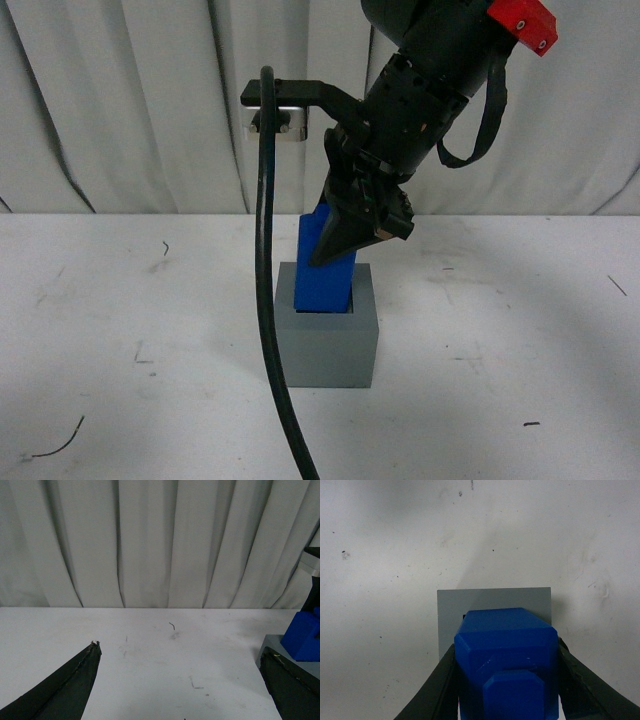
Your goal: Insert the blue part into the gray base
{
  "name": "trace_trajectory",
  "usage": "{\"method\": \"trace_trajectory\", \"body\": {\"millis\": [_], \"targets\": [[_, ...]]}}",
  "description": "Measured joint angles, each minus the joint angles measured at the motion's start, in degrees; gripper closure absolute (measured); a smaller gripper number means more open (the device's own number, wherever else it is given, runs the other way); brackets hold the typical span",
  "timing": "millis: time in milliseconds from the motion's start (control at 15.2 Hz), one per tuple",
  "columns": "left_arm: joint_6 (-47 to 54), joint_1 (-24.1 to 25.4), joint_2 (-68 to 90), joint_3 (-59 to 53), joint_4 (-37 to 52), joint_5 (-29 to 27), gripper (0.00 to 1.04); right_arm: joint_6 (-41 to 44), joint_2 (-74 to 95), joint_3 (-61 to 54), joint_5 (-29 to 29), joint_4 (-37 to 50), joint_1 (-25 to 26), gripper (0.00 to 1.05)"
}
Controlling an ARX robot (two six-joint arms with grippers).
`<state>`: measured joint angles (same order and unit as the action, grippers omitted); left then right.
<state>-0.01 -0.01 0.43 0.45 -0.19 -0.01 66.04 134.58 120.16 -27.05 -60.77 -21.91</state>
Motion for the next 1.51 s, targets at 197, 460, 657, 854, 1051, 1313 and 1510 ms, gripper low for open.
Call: {"method": "trace_trajectory", "body": {"millis": [197, 460, 657, 854, 1051, 1313, 1510], "targets": [[0.0, 0.0, 0.0, 0.0, 0.0, 0.0, 0.07, 3.85, 0.48, 1.01, 3.74, -3.13, 0.15, 0.58], [0.0, 0.0, 0.0, 0.0, 0.02, 0.0, 0.07, 4.83, 0.35, -1.09, 4.02, -0.11, -0.94, 0.39], [0.02, 0.0, 0.0, 0.0, 0.02, 0.0, 0.07, 6.23, 0.35, -0.55, 0.52, 0.59, -0.76, 0.08], [0.0, 0.0, 0.0, 0.0, 0.02, 0.0, 0.07, 6.03, -0.9, -1.07, -3.06, 1.18, 0.24, 0.07], [0.02, 0.0, 0.0, 0.0, 0.0, 0.02, 0.07, 5.4, -4.61, -4.57, -8.22, 4.52, 2.19, 0.06], [0.0, 0.0, 0.0, 0.0, 0.0, 0.0, 0.07, -9.14, -18.82, -23.93, -14.32, 35.6, 5.9, 0.06], [0.0, 0.0, 0.0, 0.0, 0.0, 0.0, 0.07, -36.13, -31.54, -46.45, -1.2, 73.55, 10.58, 0.06]]}}
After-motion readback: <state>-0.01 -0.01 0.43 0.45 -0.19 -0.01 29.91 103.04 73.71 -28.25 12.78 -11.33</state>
